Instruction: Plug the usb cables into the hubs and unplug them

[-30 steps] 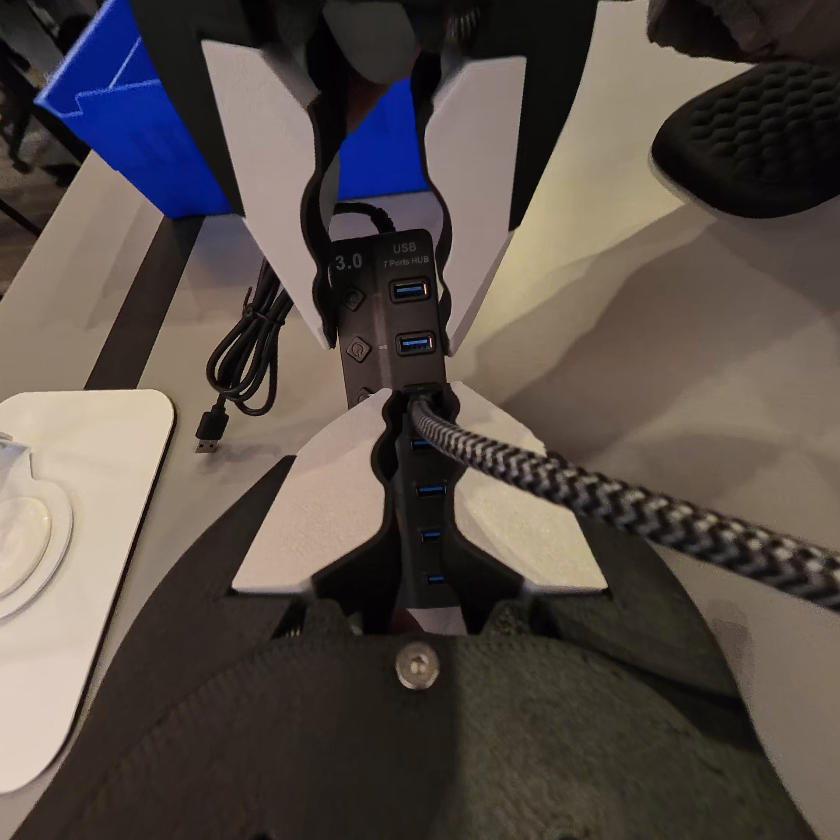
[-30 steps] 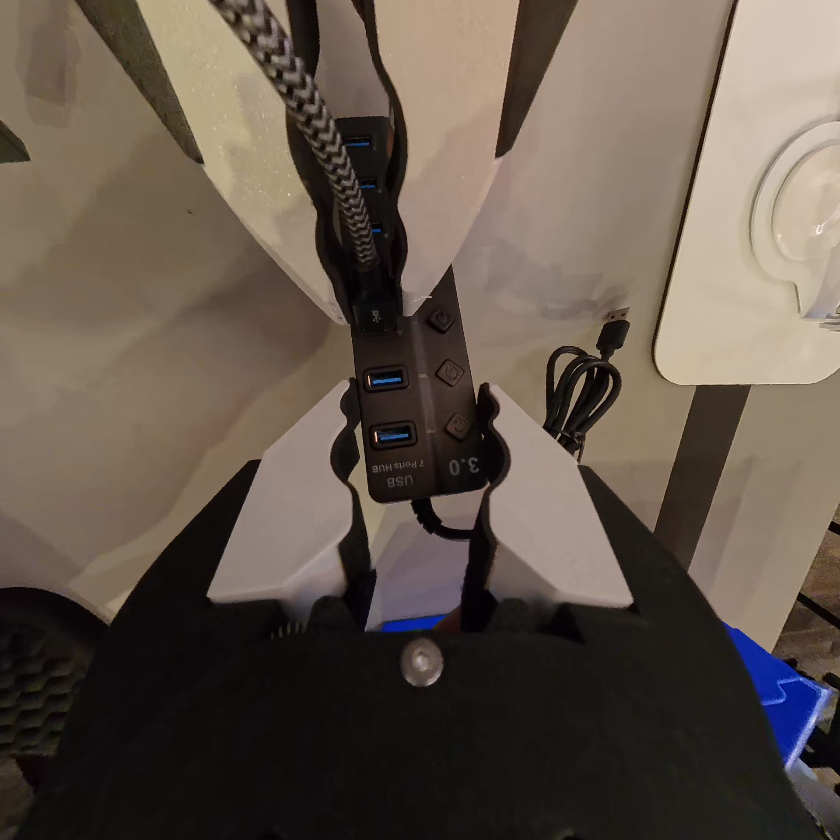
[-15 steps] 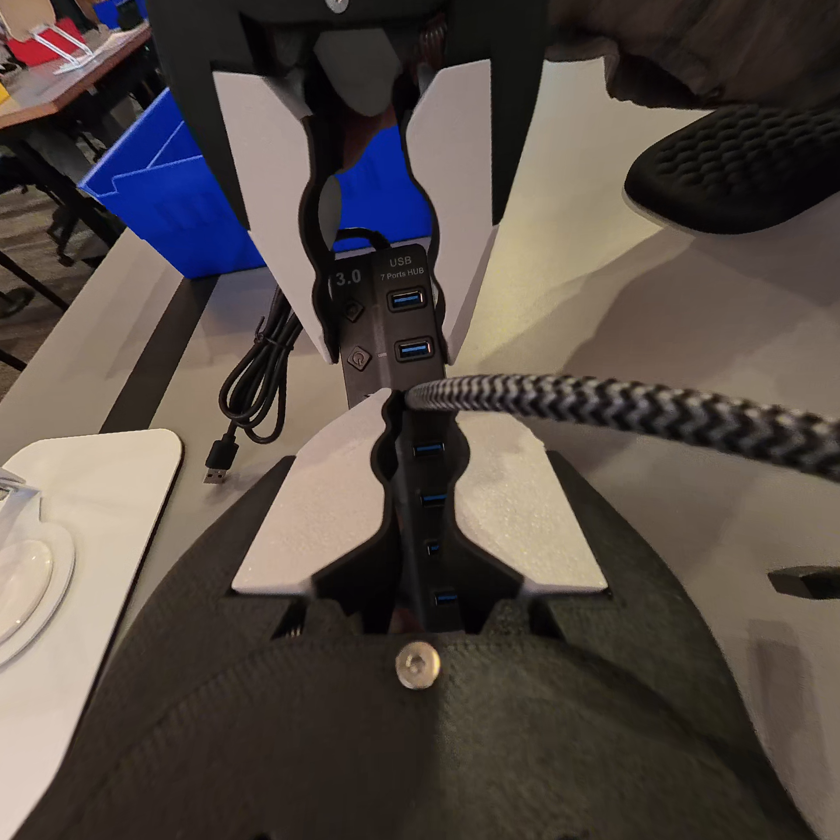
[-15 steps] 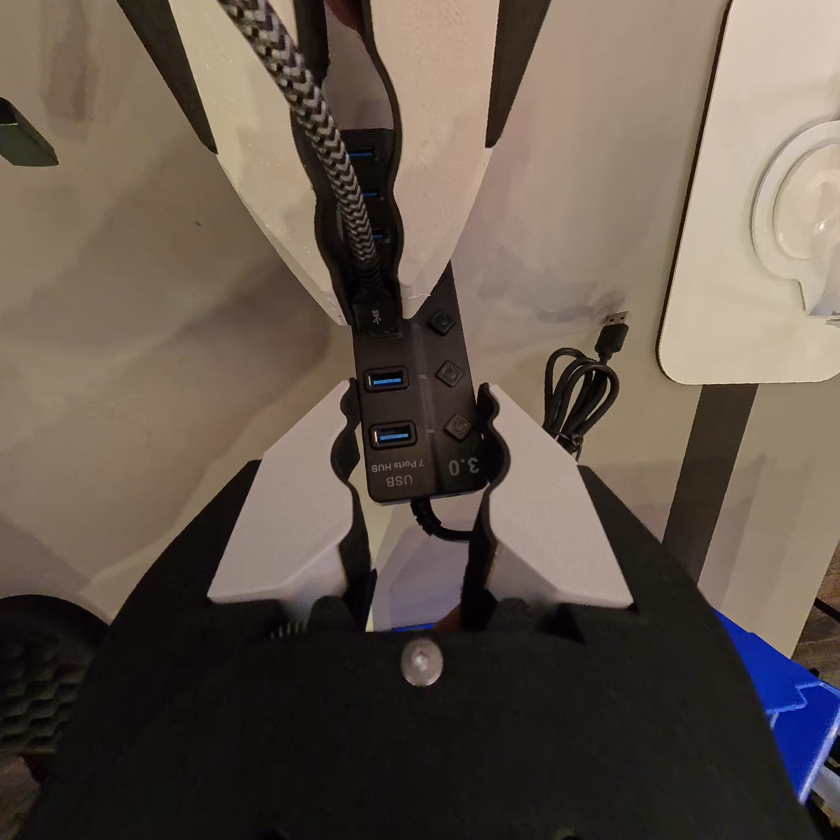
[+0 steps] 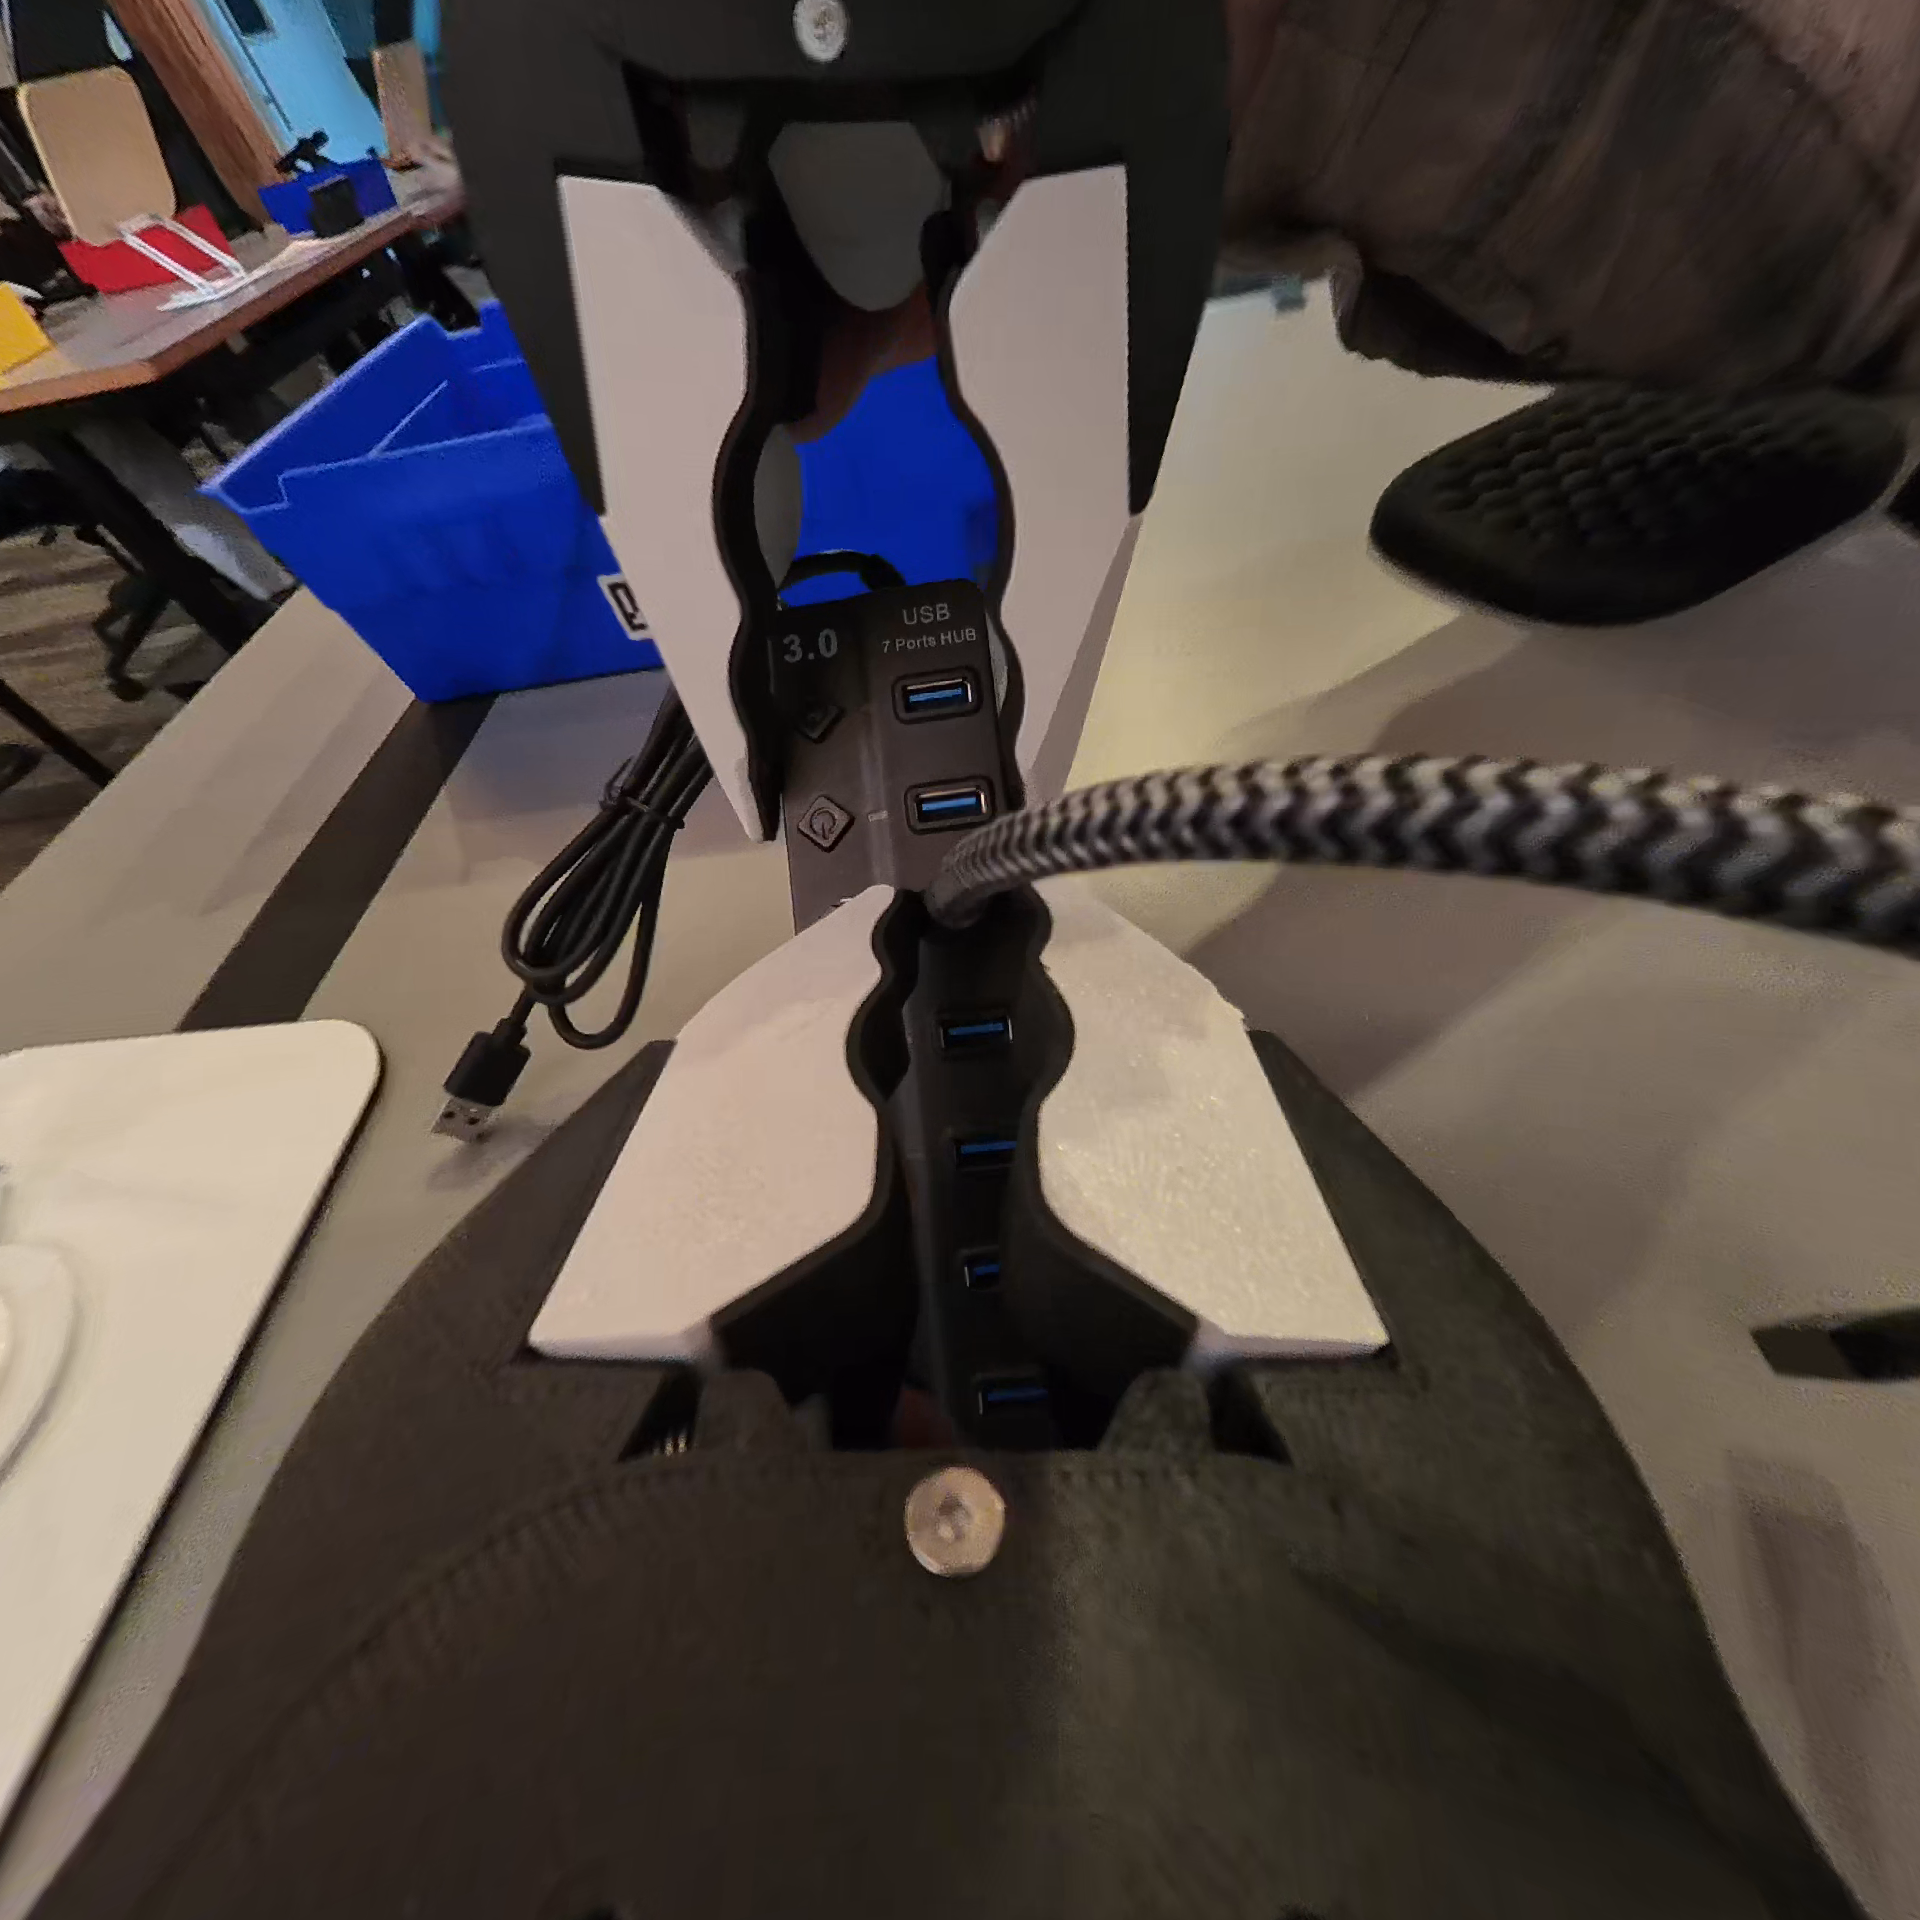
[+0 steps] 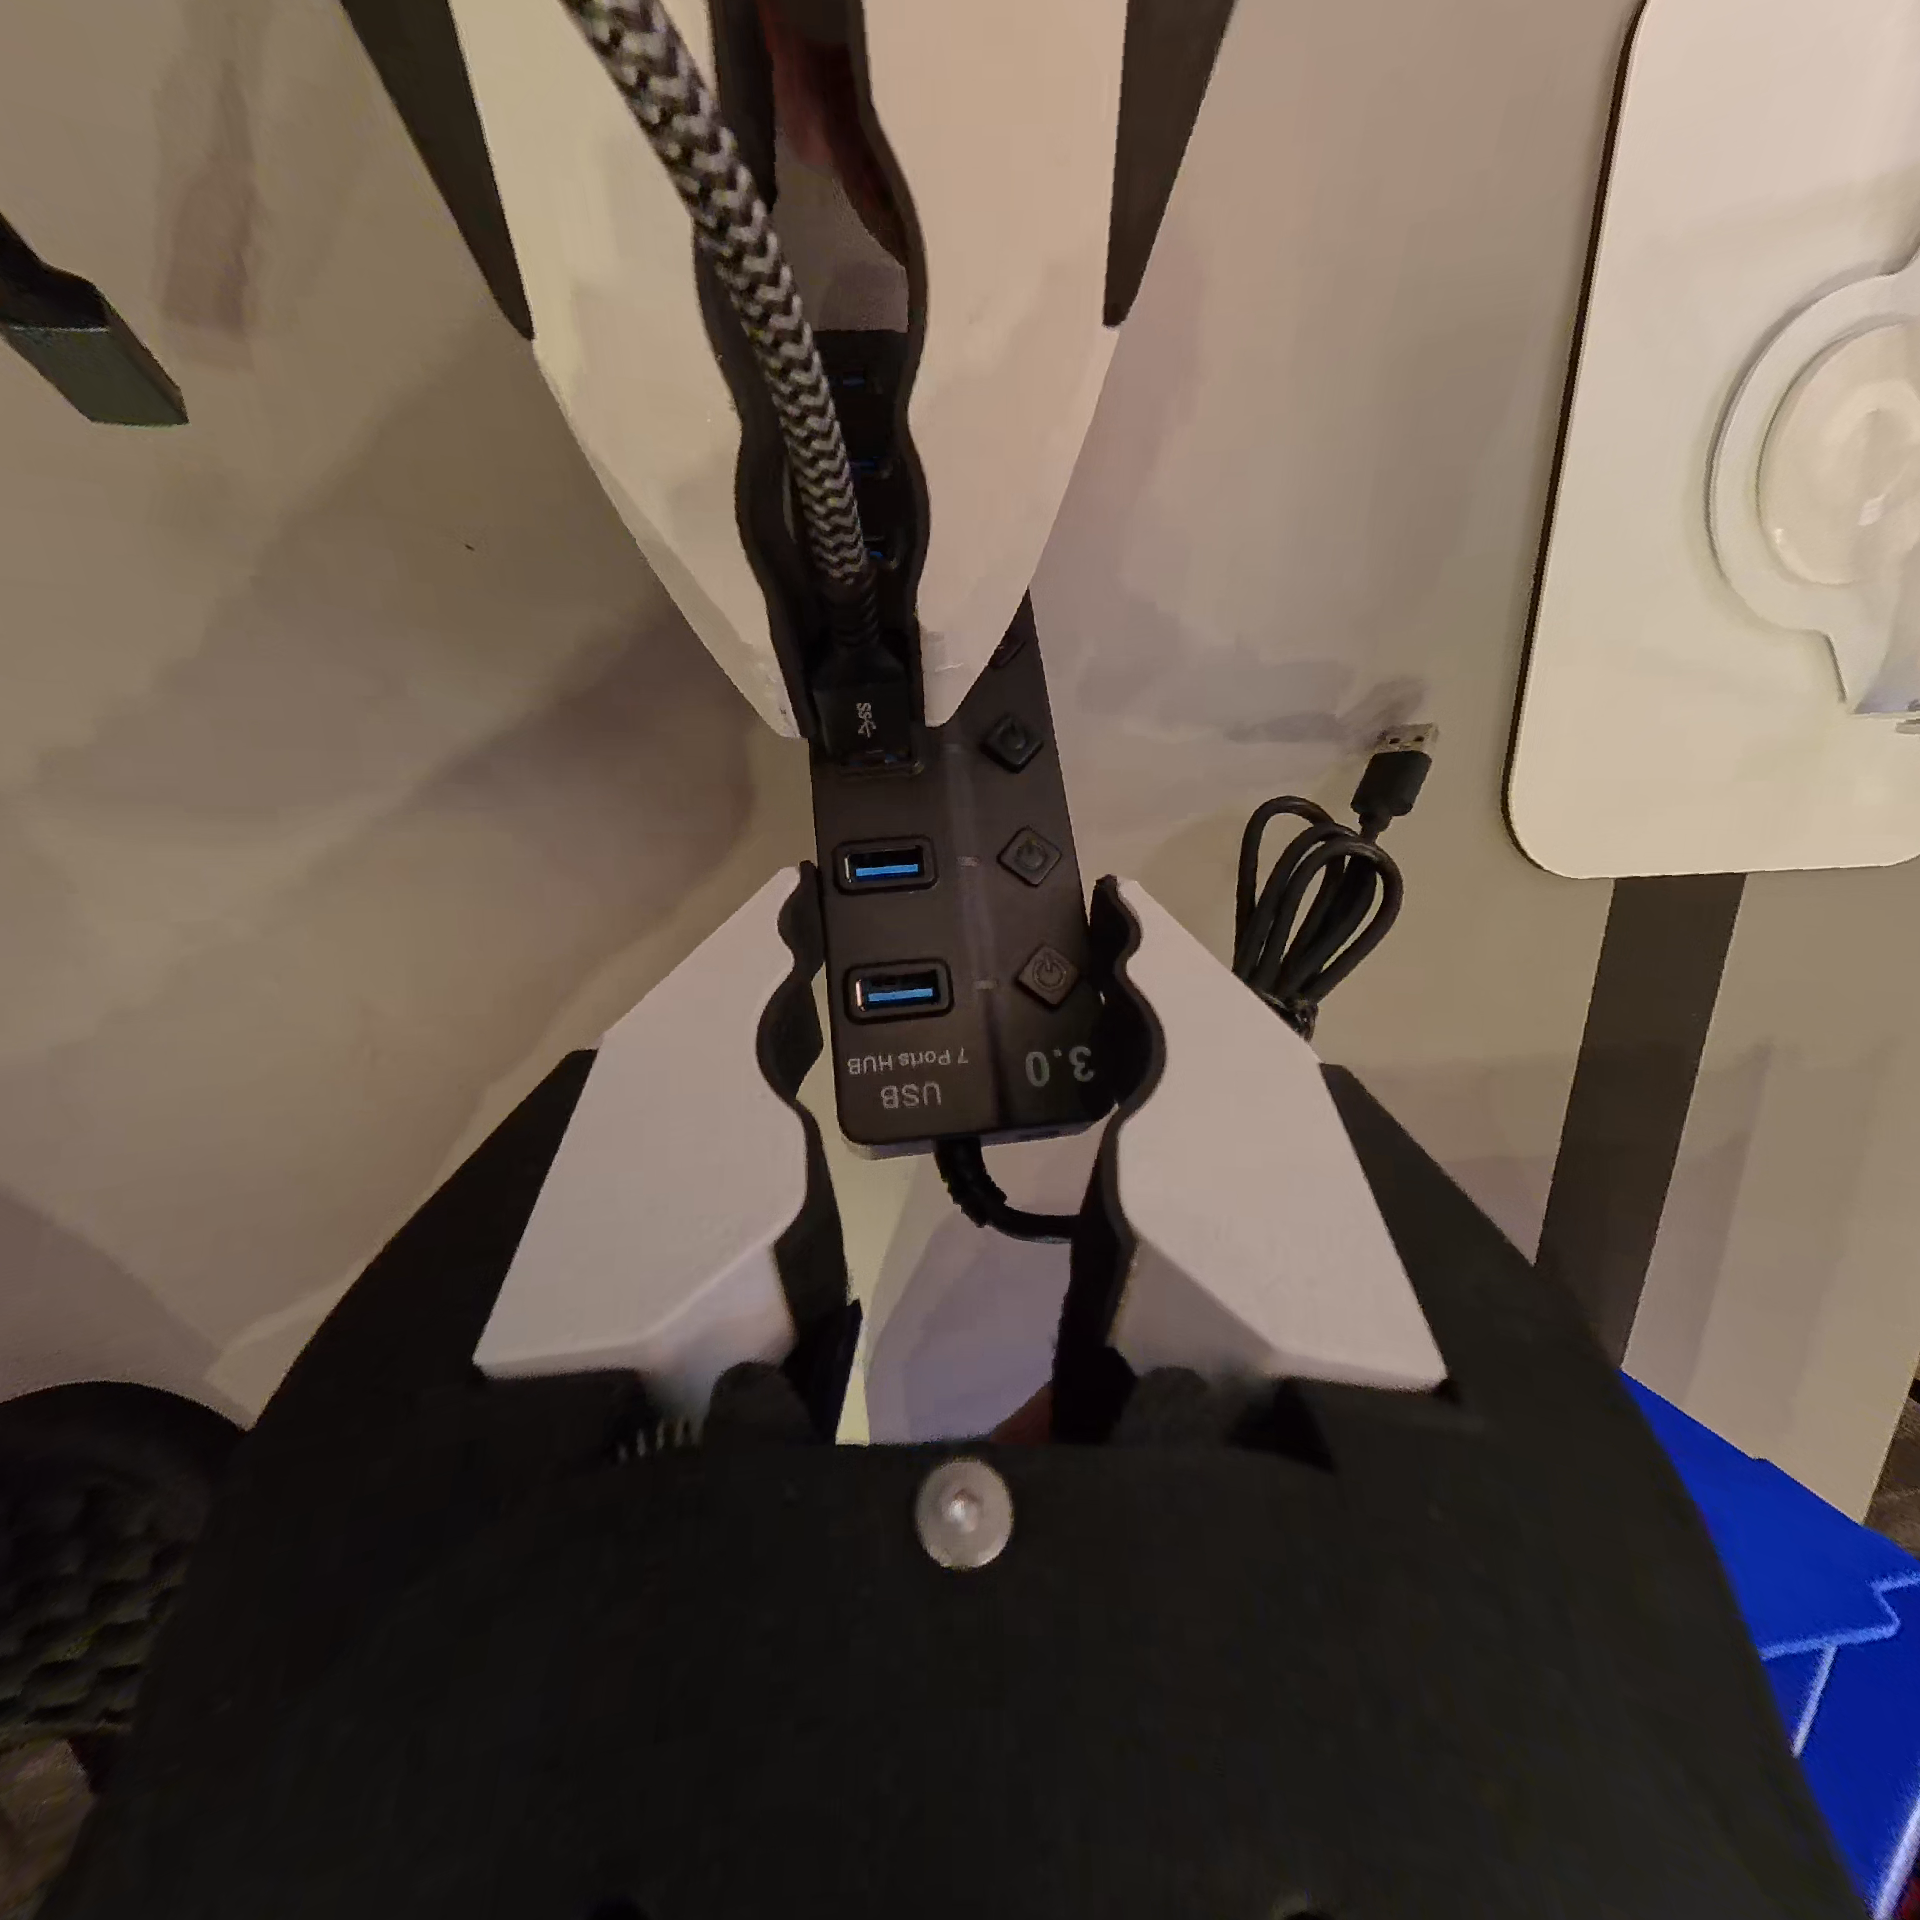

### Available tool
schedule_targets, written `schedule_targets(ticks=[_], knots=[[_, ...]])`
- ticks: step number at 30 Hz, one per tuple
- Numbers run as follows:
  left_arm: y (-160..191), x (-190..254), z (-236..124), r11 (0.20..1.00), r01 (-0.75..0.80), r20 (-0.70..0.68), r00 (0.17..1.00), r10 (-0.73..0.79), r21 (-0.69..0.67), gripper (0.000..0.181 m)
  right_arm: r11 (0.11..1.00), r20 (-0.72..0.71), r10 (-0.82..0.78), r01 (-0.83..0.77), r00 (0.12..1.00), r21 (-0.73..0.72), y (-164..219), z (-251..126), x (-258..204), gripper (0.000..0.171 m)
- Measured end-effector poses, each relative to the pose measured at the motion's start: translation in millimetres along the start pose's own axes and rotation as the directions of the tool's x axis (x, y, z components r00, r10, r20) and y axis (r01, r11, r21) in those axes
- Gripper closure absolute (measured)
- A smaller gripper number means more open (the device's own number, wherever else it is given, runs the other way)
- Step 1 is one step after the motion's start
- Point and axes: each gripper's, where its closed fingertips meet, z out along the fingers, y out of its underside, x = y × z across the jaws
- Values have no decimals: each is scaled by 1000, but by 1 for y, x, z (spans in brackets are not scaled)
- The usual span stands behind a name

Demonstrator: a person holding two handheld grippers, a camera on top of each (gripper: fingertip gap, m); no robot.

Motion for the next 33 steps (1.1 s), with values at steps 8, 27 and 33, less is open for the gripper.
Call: schedule_targets(ticks=[8,27,33], knots=[[3,-1,2,998,-59,44,997,58,31,163,1000,-4,10,-10,1000,-10,2,5,2,122],[-7,-7,-5,997,-67,54,996,69,-33,160,999,13,33,-33,999,3,4,6,1,122],[6,-1,6,970,-14,21,1000,20,-243,163,1000,16,12,-12,1000,-18,1,6,-2,122]])
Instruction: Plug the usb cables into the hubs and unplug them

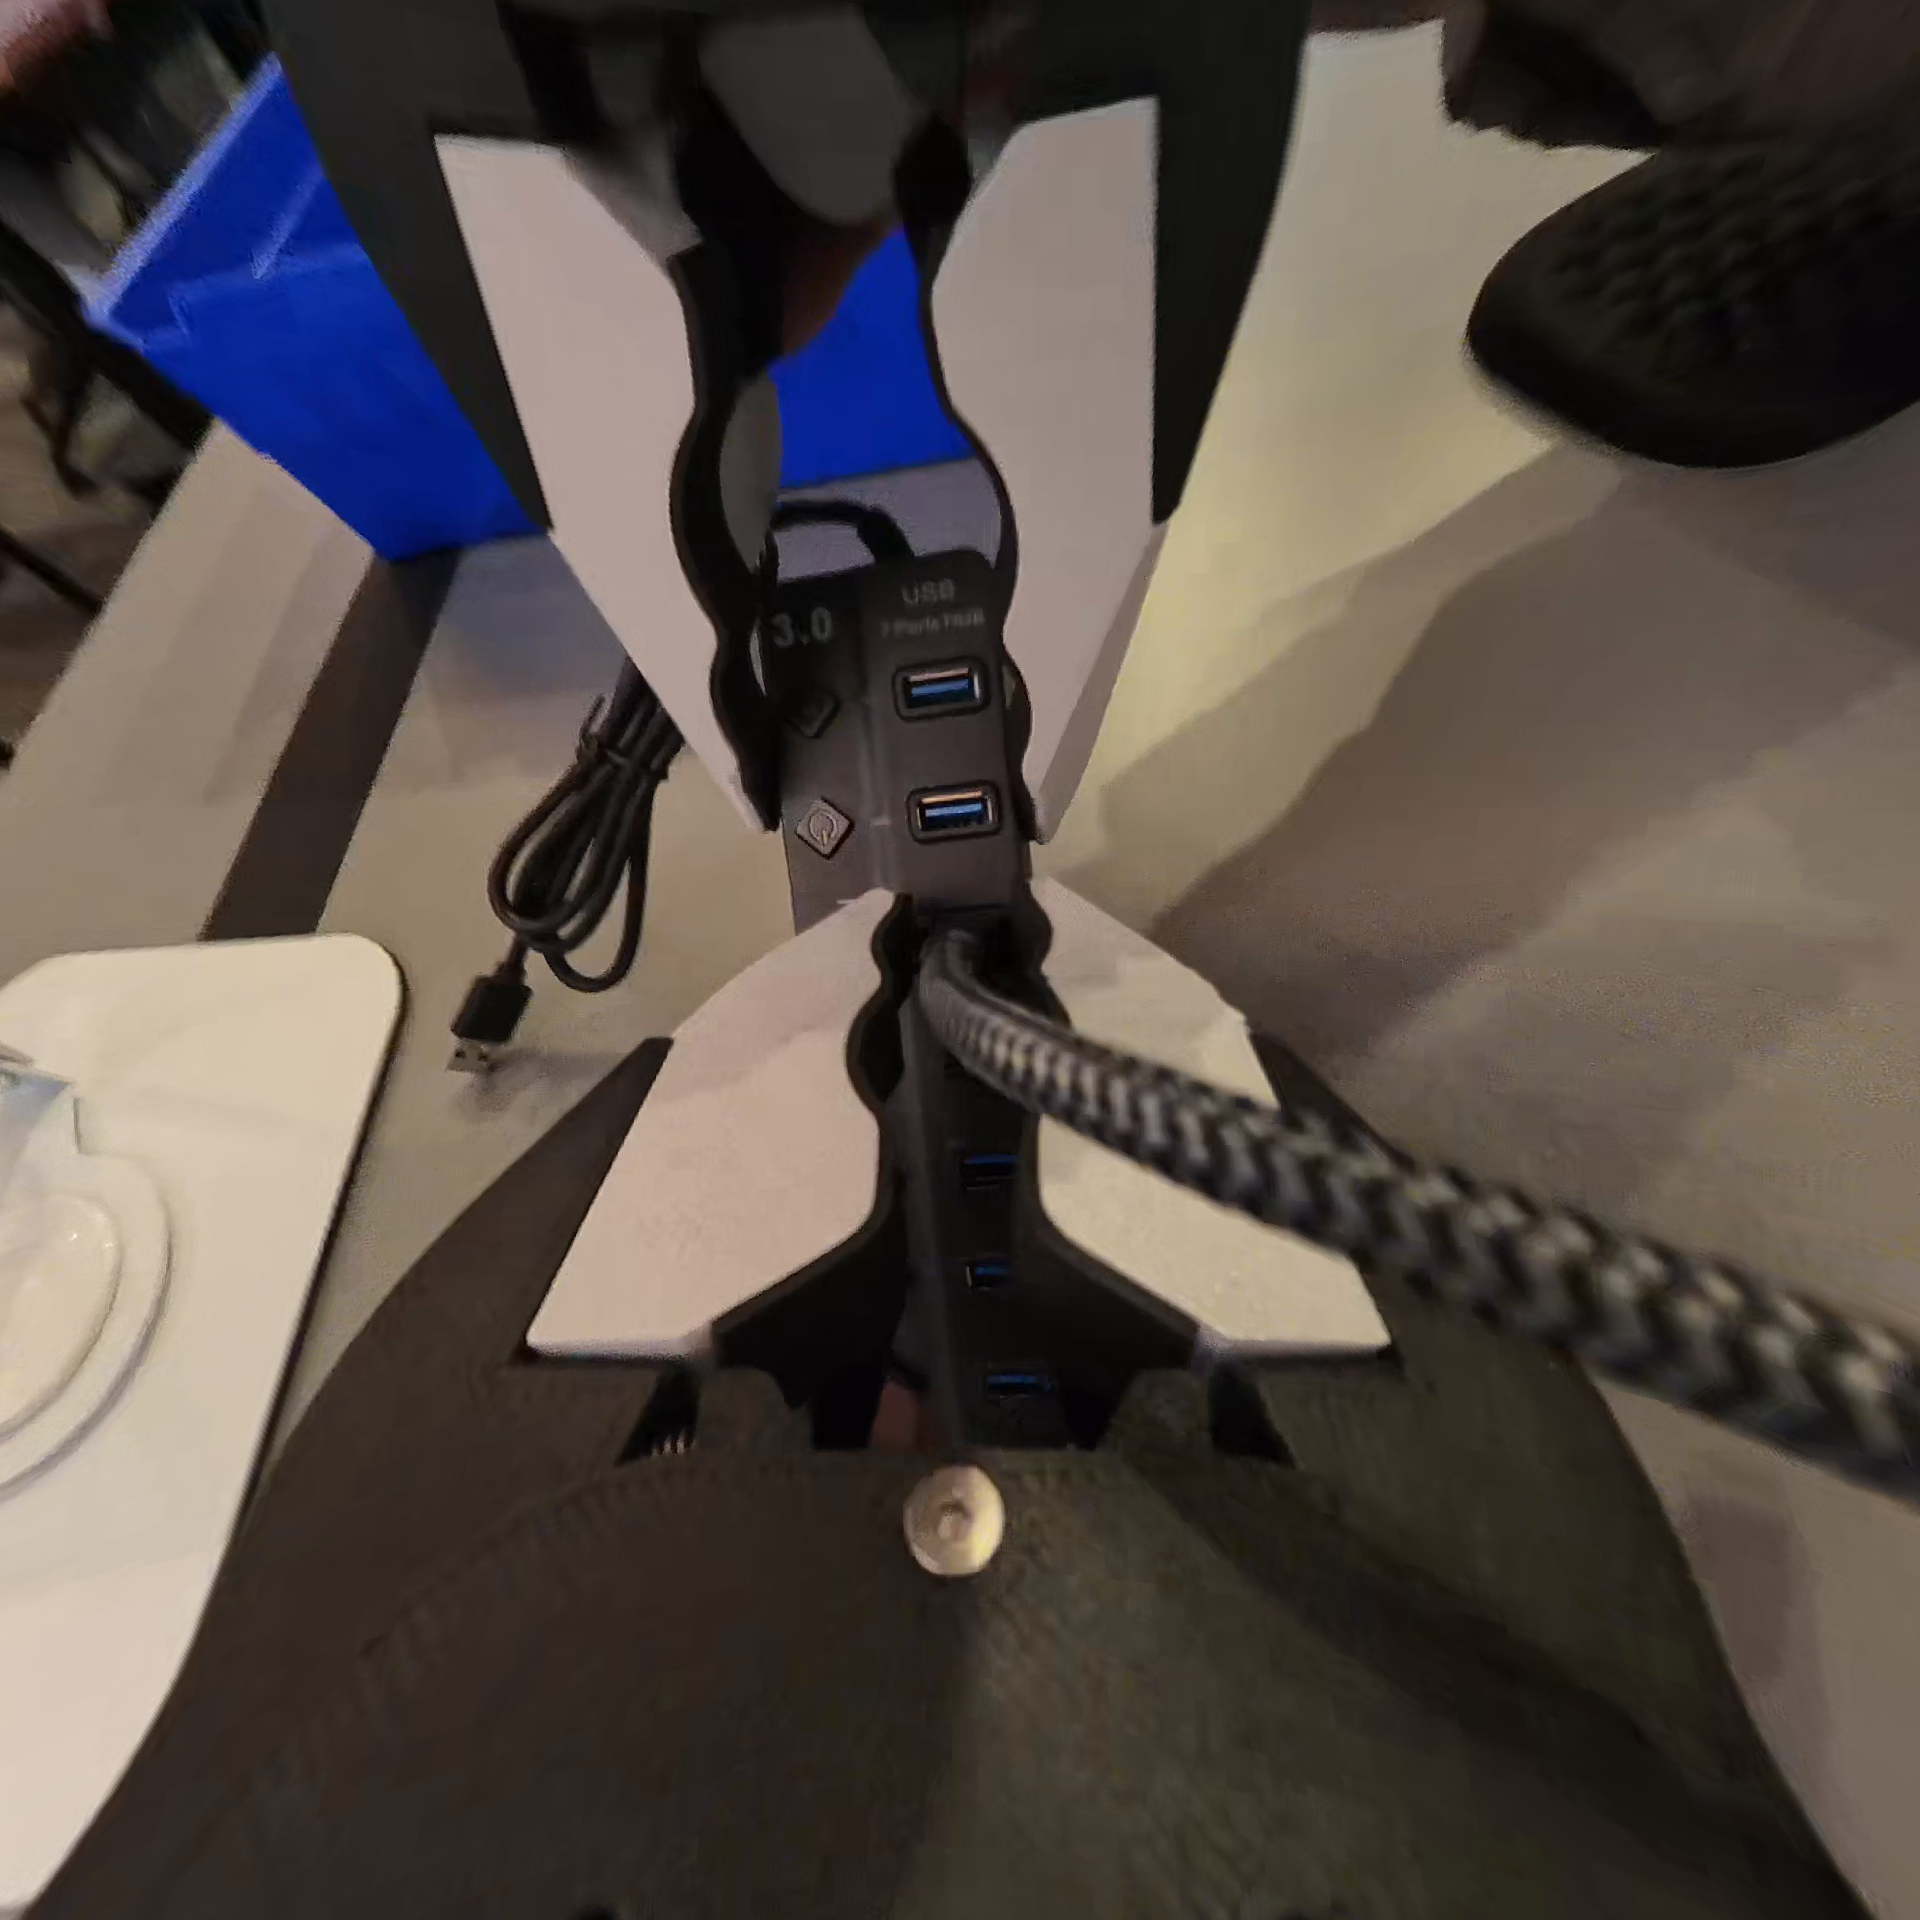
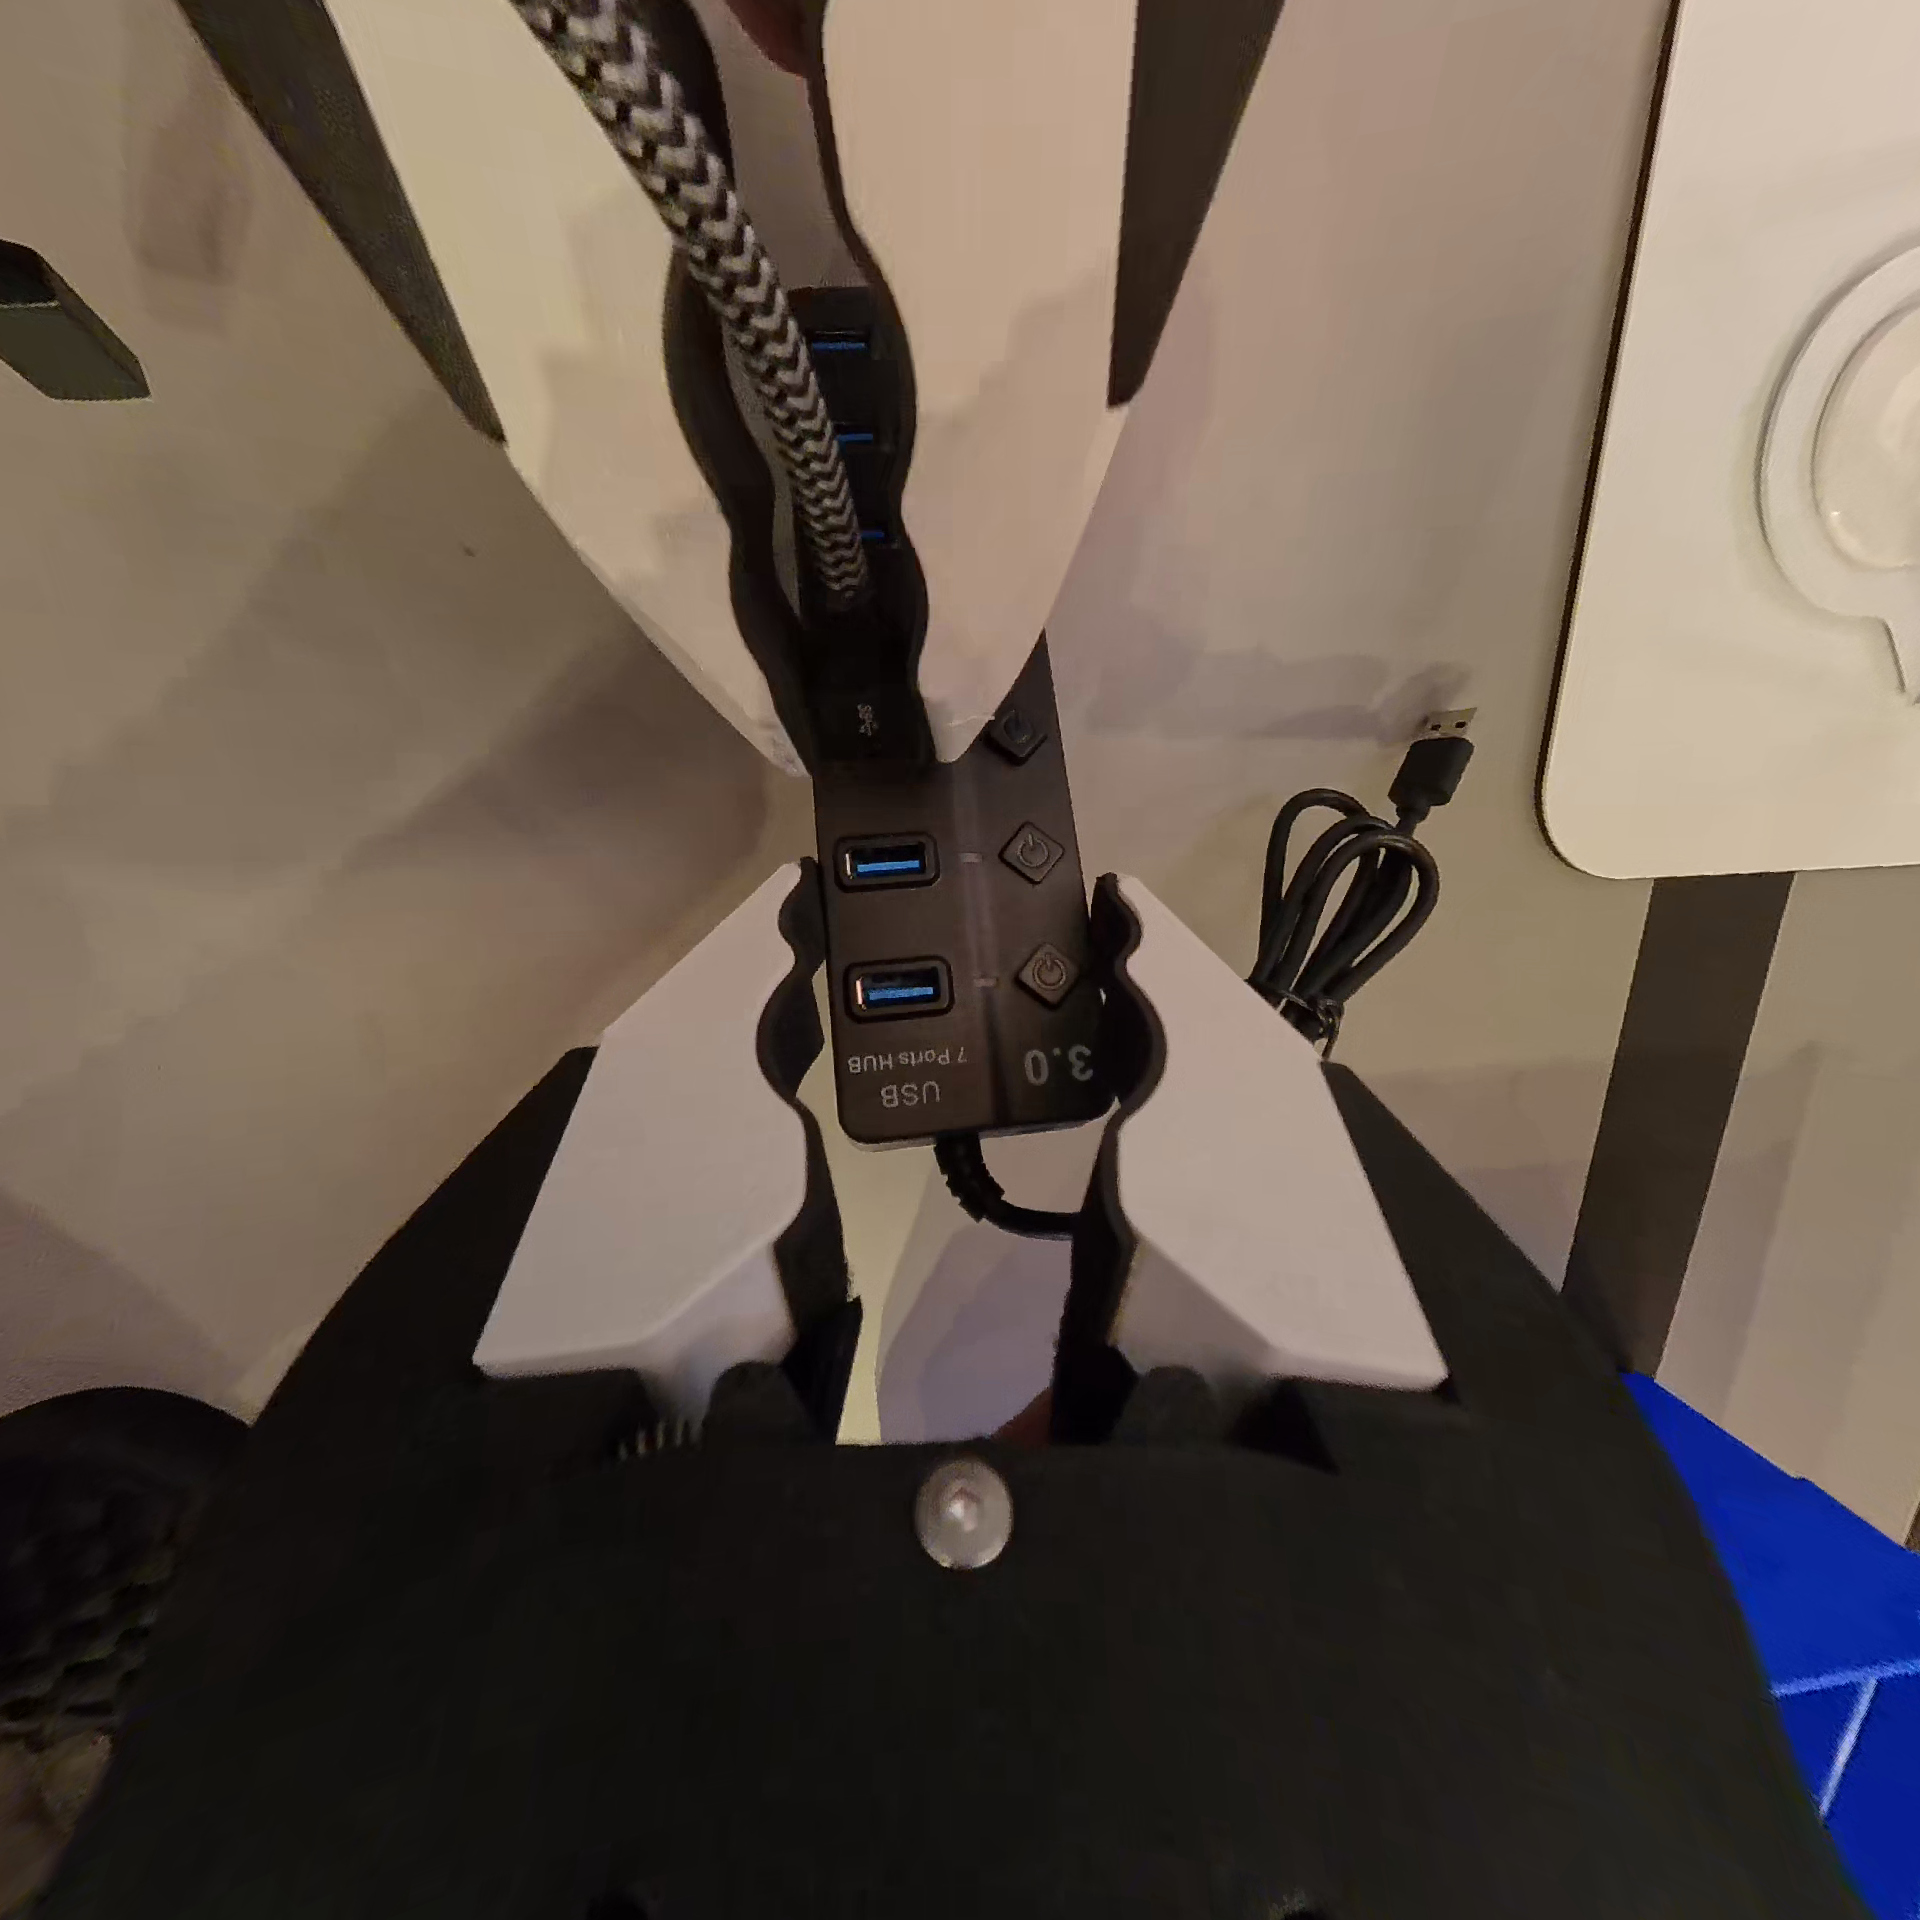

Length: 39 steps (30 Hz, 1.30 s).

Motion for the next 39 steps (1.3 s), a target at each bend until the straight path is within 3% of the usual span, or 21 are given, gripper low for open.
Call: schedule_targets(ticks=[11,17,28,39], knots=[[5,2,-3,981,38,52,998,-29,-189,163,1000,8,-12,12,1000,-15,-2,-1,-2,122],[6,2,-5,980,41,59,998,-30,-195,163,1000,-13,-14,14,1000,-5,-4,-2,-1,122],[-7,1,-11,996,31,57,998,-26,-85,163,999,1,12,-12,1000,49,-6,-10,-3,122],[-1,7,-13,988,23,46,999,-16,-156,164,1000,-5,-7,7,1000,27,-5,-4,-7,122]])
